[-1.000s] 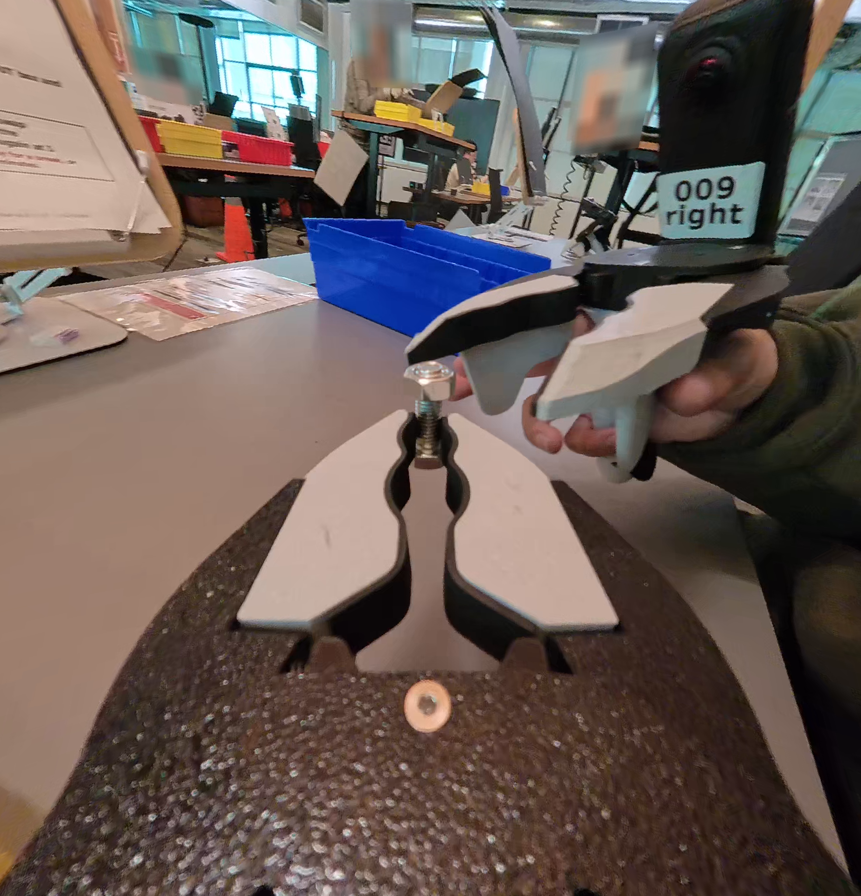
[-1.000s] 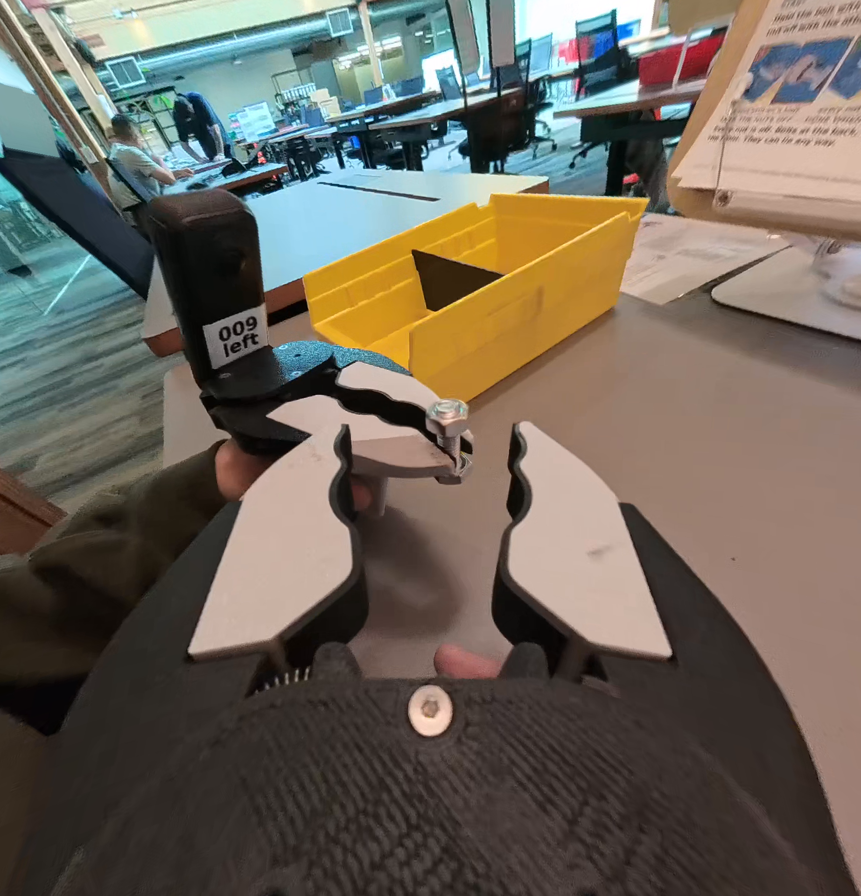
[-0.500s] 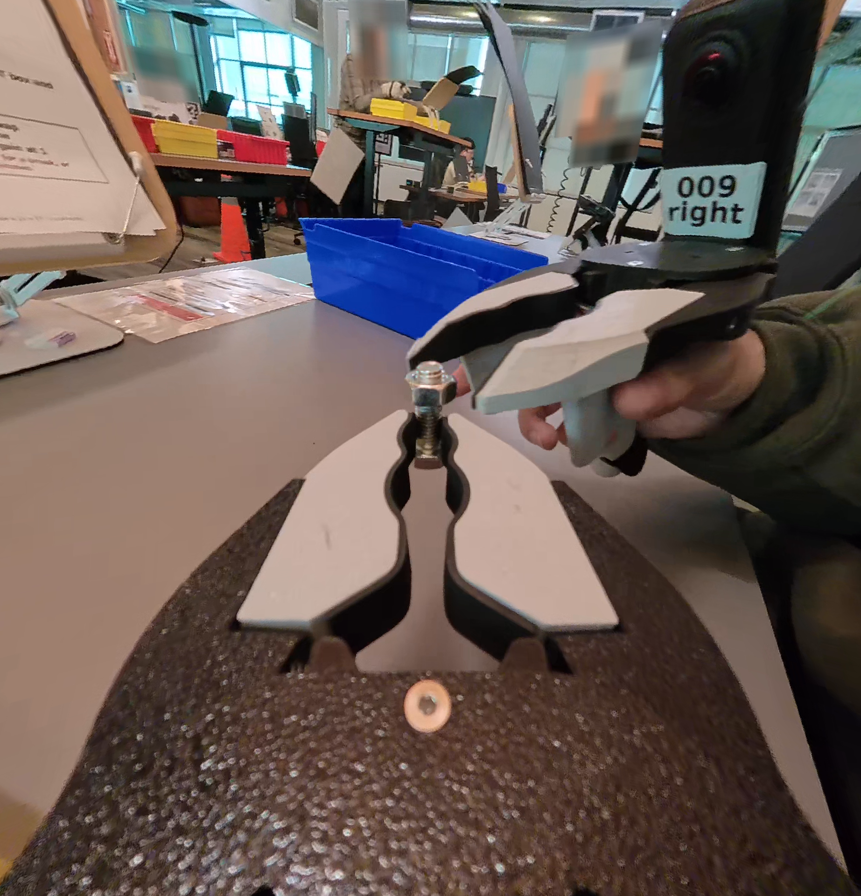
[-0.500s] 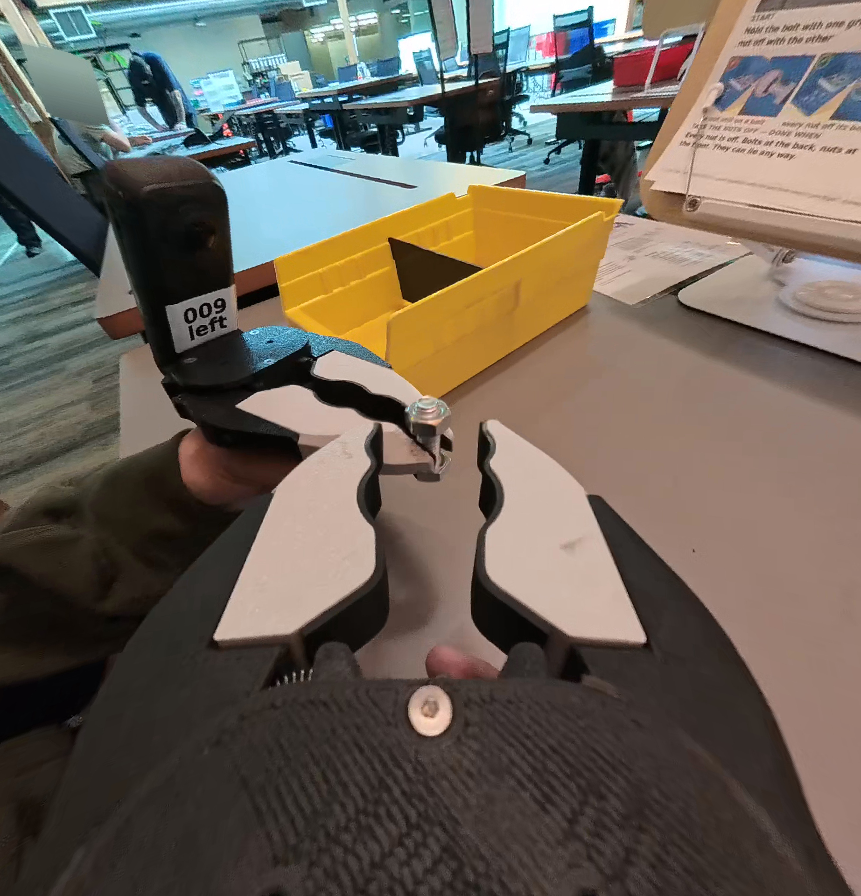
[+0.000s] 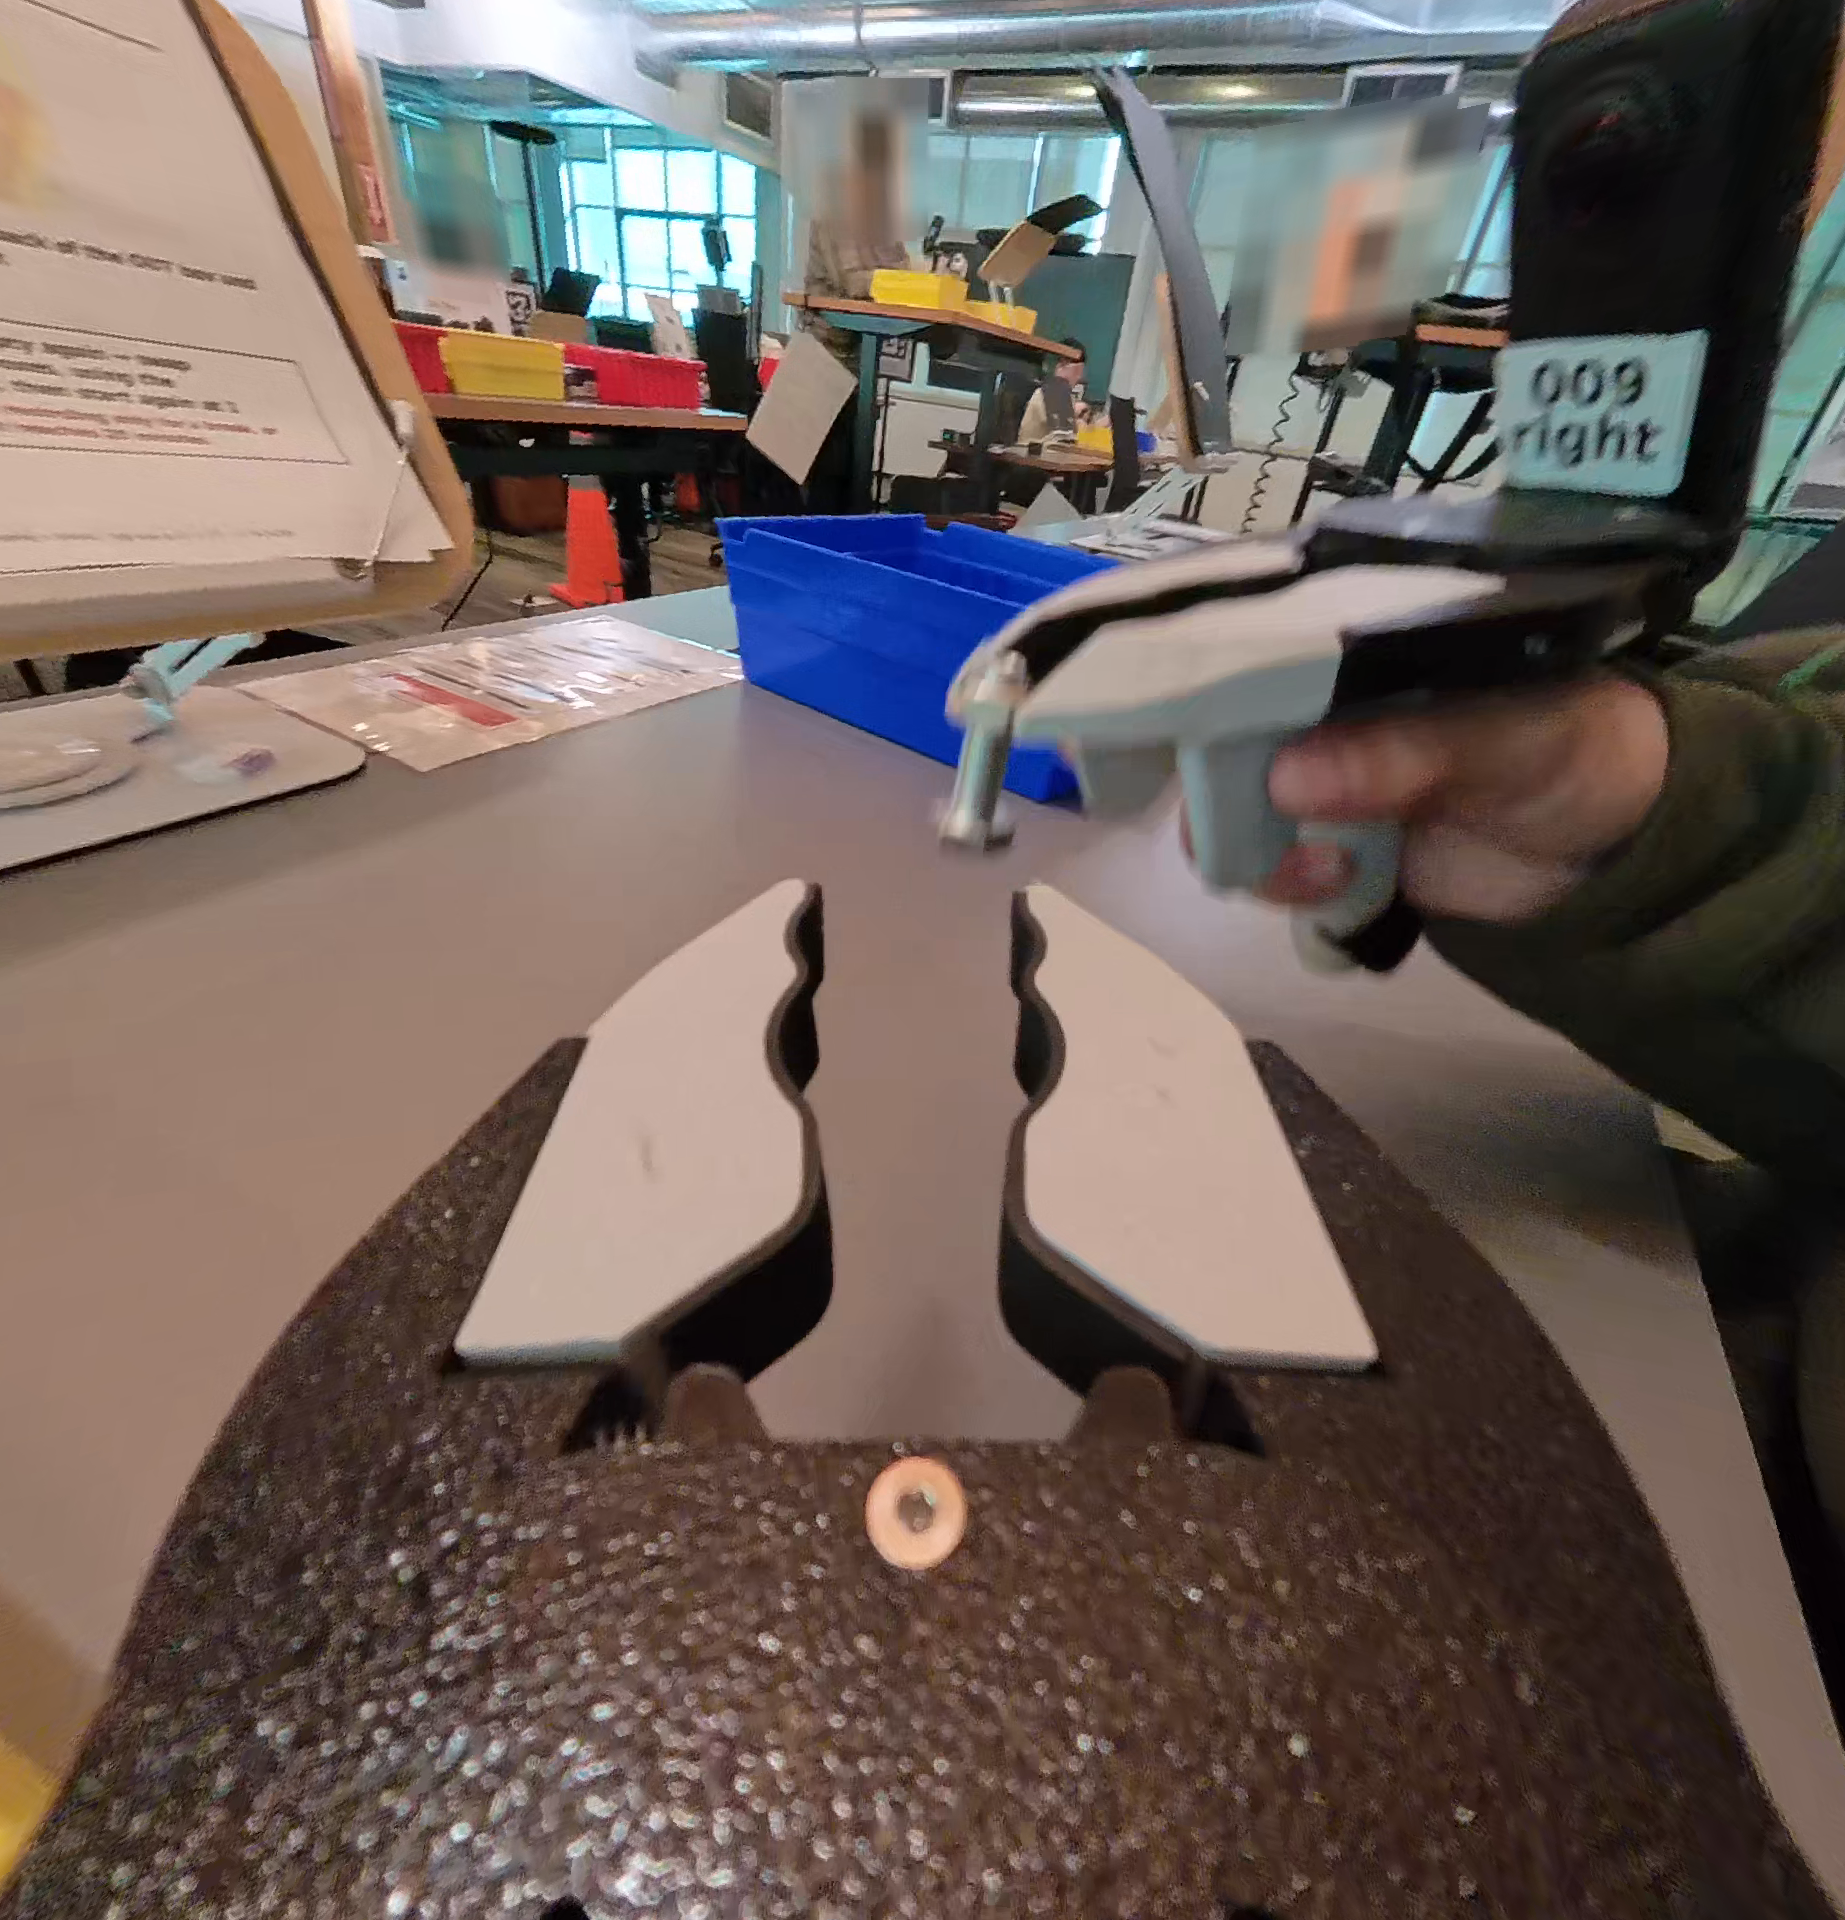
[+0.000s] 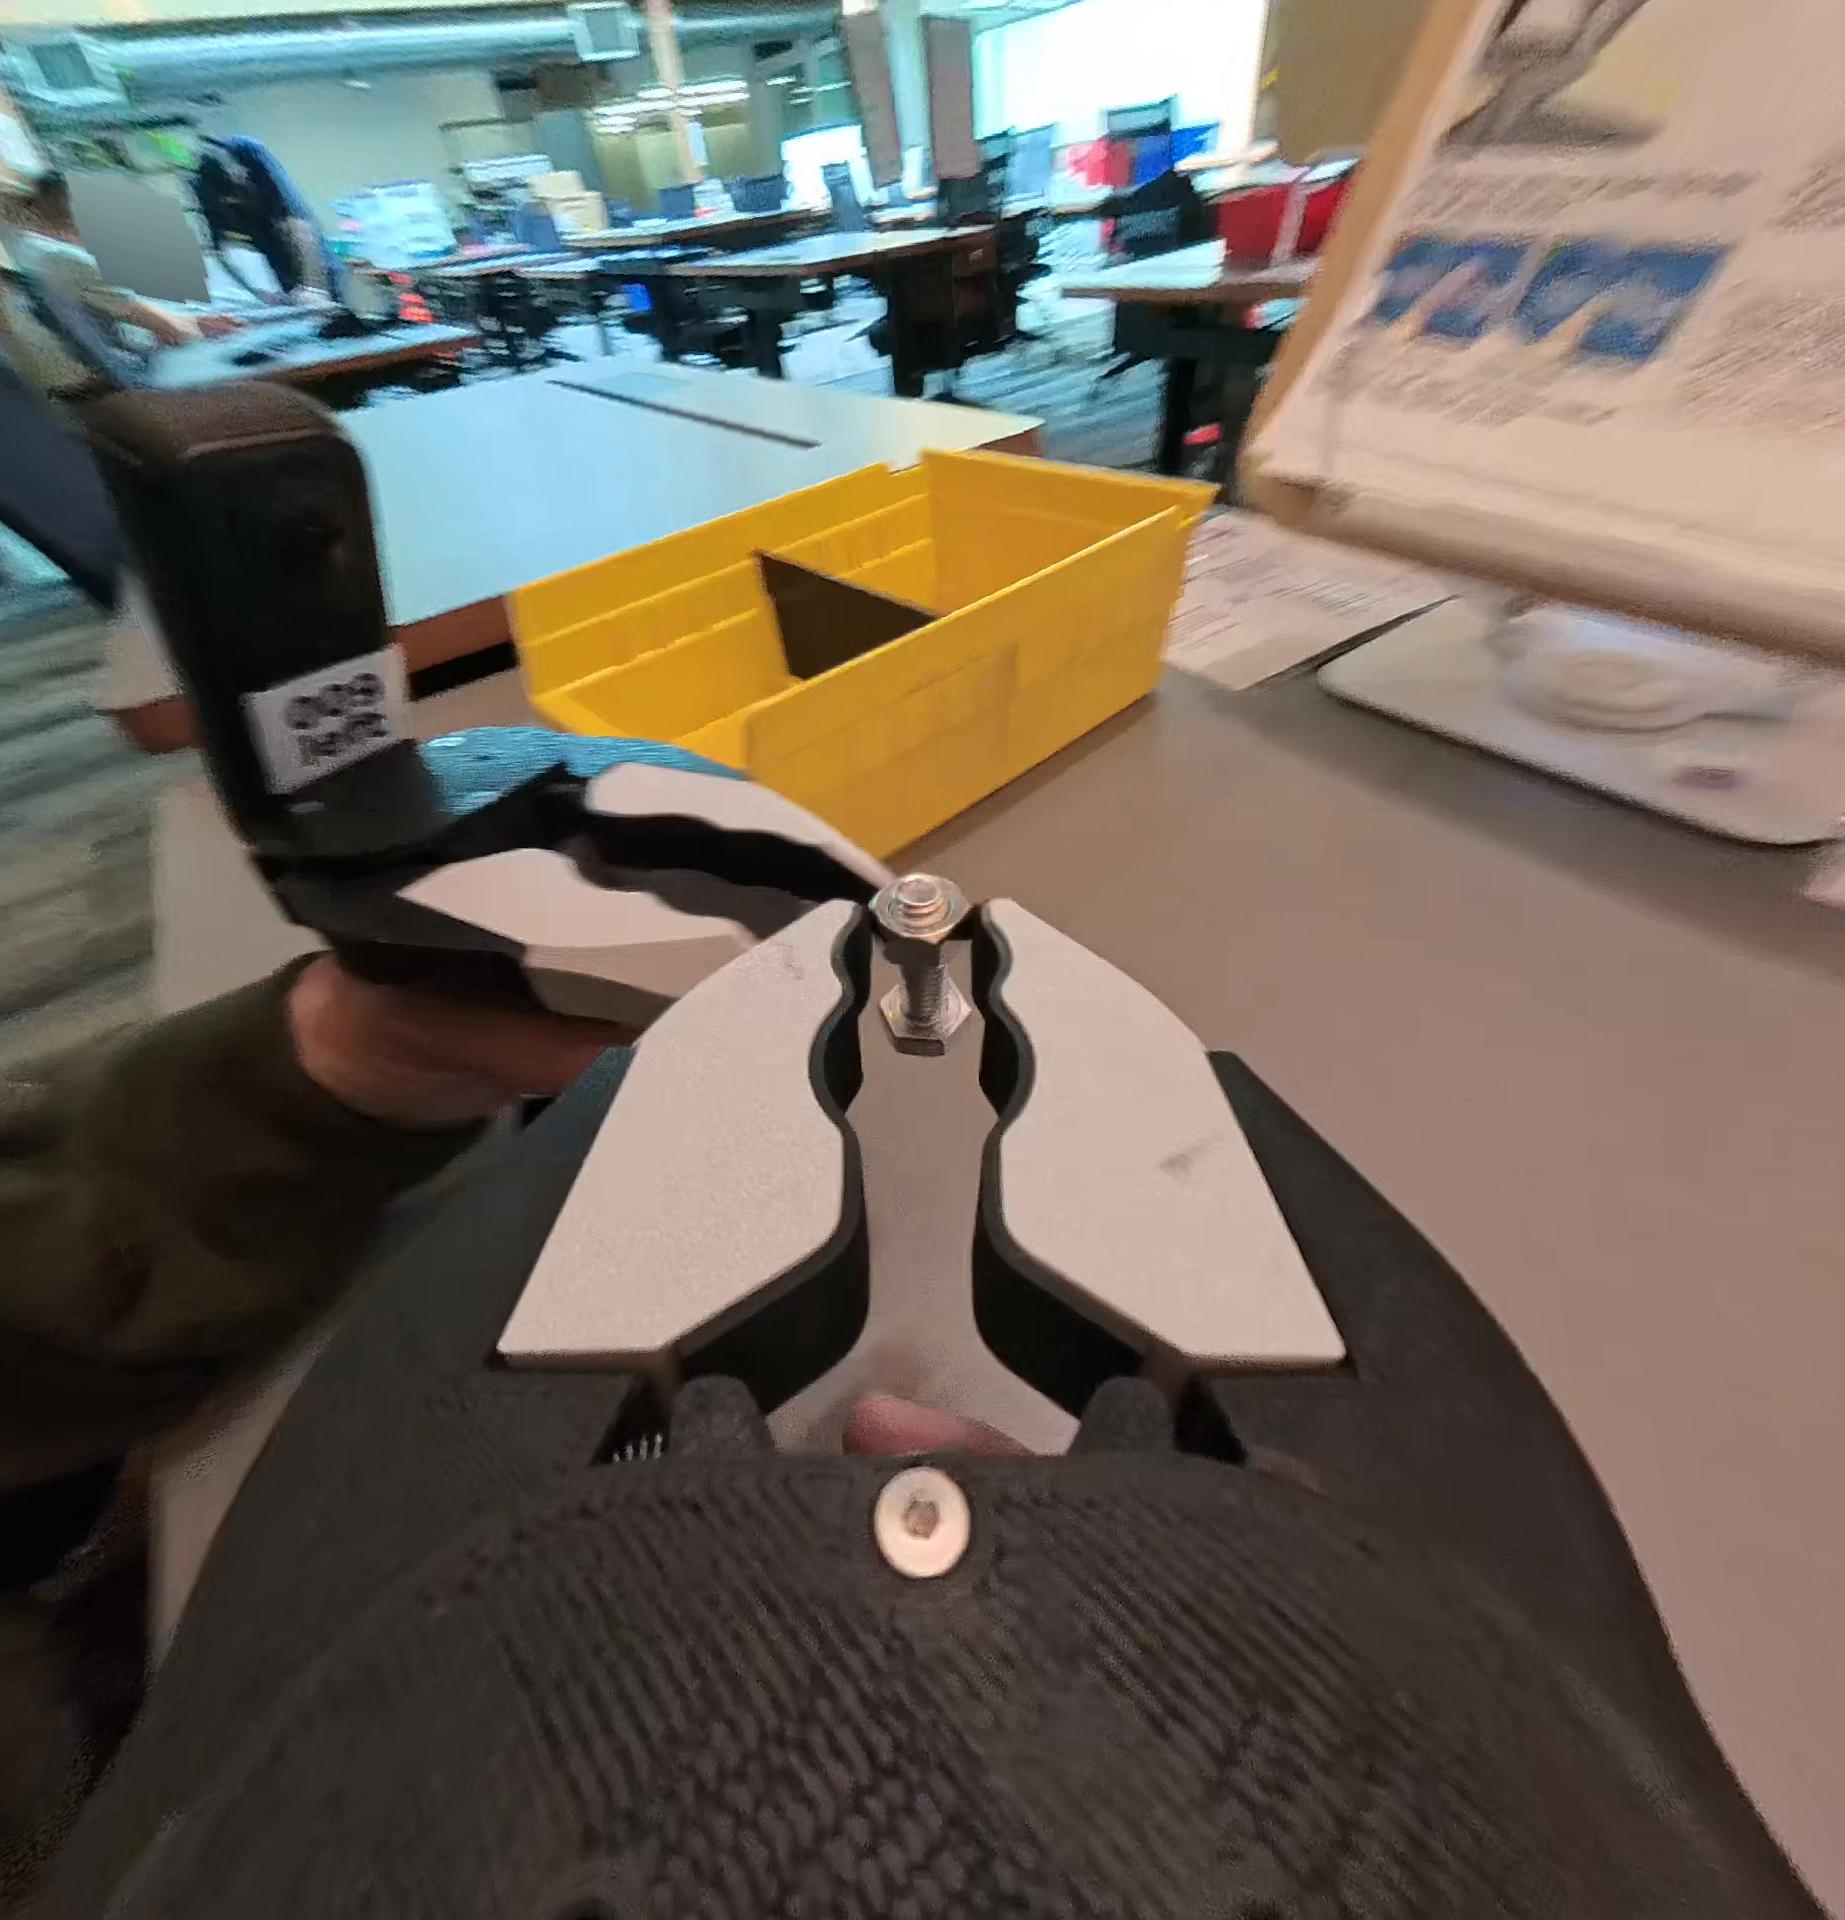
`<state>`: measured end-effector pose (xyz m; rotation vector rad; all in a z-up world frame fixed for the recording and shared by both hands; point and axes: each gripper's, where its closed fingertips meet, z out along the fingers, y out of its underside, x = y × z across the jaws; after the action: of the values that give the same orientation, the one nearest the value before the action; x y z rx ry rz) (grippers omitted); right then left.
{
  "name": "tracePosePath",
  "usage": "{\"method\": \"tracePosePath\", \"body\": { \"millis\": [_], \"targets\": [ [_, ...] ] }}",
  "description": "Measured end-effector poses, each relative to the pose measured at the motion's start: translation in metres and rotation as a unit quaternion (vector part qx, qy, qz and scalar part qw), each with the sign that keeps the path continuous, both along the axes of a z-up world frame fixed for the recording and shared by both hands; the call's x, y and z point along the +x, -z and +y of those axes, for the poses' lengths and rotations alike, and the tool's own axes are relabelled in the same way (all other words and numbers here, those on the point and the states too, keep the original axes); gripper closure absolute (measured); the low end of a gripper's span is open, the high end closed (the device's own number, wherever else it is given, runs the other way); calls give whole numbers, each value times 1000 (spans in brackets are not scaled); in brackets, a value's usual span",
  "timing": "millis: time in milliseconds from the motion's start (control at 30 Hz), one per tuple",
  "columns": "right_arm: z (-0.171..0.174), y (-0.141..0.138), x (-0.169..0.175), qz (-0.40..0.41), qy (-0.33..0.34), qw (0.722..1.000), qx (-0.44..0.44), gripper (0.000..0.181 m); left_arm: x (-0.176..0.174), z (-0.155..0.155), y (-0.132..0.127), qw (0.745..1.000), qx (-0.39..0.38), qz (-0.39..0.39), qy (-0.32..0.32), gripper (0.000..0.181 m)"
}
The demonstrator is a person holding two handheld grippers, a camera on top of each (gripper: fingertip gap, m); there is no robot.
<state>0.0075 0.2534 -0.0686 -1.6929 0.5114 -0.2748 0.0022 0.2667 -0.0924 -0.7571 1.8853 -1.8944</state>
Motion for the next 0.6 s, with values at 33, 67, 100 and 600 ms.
{"method": "tracePosePath", "body": {
  "millis": [33, 67, 100, 600],
  "targets": [
    [-15, -7, 10, -25, 25, 999, -13, 163, 0, 3, 1, 1000, 2, 1, -3, 147],
    [-36, -15, 24, -50, 58, 996, -38, 163, 1, 7, 0, 1000, 0, -1, -6, 148],
    [-64, -22, 42, -73, 107, 989, -73, 163, 1, 9, -1, 1000, -9, -2, -9, 150],
    [-397, 90, 169, 64, 312, 727, -609, 162, 2, 12, 1, 1000, 15, 0, -18, 156]
  ]
}}
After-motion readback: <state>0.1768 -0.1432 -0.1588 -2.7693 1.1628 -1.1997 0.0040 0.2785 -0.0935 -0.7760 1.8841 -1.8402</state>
